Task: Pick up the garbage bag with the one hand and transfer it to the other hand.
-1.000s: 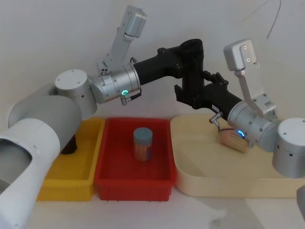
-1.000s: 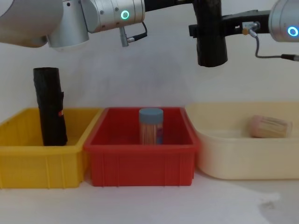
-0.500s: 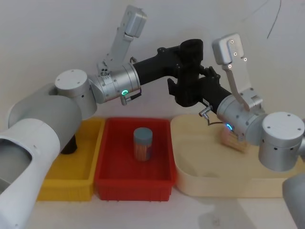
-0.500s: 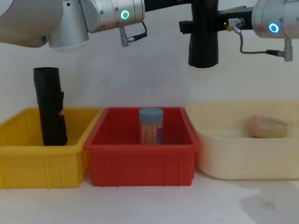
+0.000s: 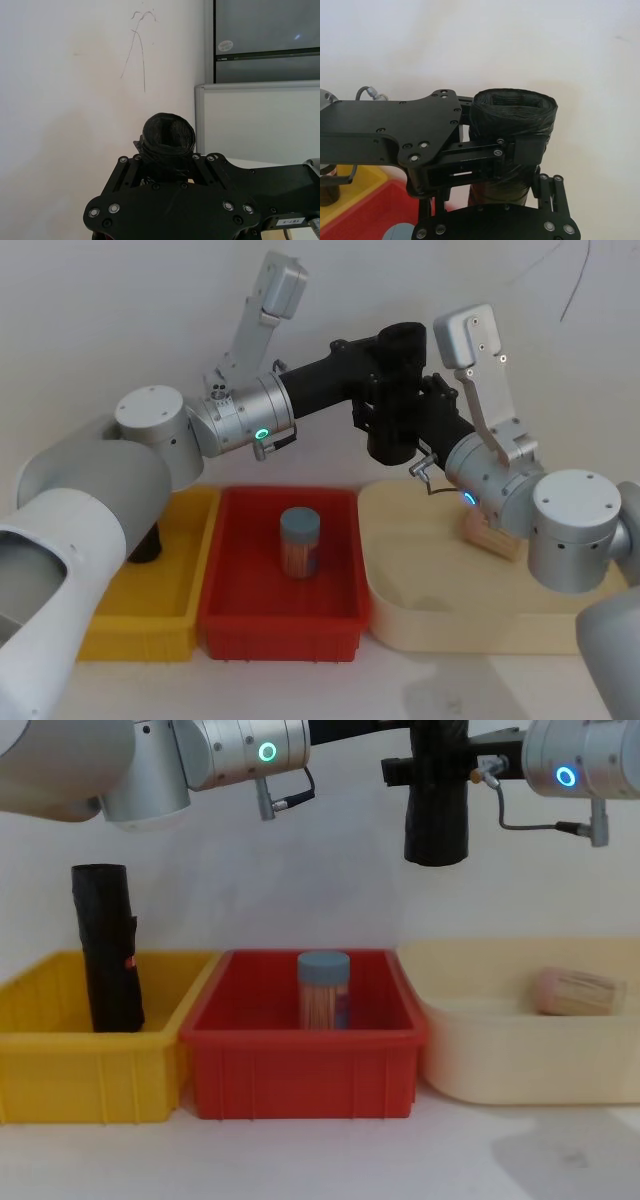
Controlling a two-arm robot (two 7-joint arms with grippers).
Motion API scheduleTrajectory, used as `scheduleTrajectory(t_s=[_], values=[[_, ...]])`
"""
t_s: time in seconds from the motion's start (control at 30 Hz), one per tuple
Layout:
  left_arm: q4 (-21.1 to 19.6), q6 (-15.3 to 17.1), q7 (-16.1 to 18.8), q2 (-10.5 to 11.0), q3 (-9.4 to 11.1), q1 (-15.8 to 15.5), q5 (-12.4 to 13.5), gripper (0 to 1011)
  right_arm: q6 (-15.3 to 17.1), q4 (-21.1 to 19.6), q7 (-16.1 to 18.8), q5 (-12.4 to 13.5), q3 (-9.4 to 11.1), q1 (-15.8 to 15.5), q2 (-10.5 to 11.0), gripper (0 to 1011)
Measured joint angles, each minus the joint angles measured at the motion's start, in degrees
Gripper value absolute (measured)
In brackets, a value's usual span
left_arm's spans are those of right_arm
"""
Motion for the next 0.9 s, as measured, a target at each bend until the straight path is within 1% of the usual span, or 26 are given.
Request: scheduleTrajectory(t_s=[0.1,0.13,0.17,0.2,0.23,0.3,0.37,0.8,0.9], values=[[0.0,0.0,0.0,0.0,0.0,0.0,0.0,352,-0.04,0.1,-0.2,-0.11,-0.03,0.08,-0.1,829],[0.0,0.0,0.0,0.0,0.0,0.0,0.0,352,-0.05,0.14,-0.24,-0.14,-0.04,0.09,-0.12,778],[0.0,0.0,0.0,-0.01,0.0,0.0,0.0,352,-0.07,0.22,-0.33,-0.18,-0.06,0.14,-0.2,778],[0.0,0.0,0.0,0.0,0.0,0.0,0.0,352,-0.09,0.28,-0.43,-0.22,-0.08,0.18,-0.25,721],[0.0,0.0,0.0,-0.01,0.0,0.0,0.0,352,-0.1,0.3,-0.49,-0.24,-0.08,0.21,-0.27,721],[0.0,0.0,0.0,-0.01,0.0,0.0,0.0,352,-0.13,0.37,-0.57,-0.29,-0.09,0.25,-0.32,647],[0.0,0.0,0.0,-0.01,0.0,0.0,0.0,352,-0.17,0.43,-0.65,-0.34,-0.09,0.28,-0.39,614],[0.0,0.0,0.01,-0.01,0.0,0.0,0.0,352,-0.26,0.64,-0.93,-0.48,-0.17,0.41,-0.57,606],[0.0,0.0,0.01,-0.04,0.05,0.0,0.01,419,-0.29,0.65,-0.9,-0.49,-0.24,0.42,-0.61,603]])
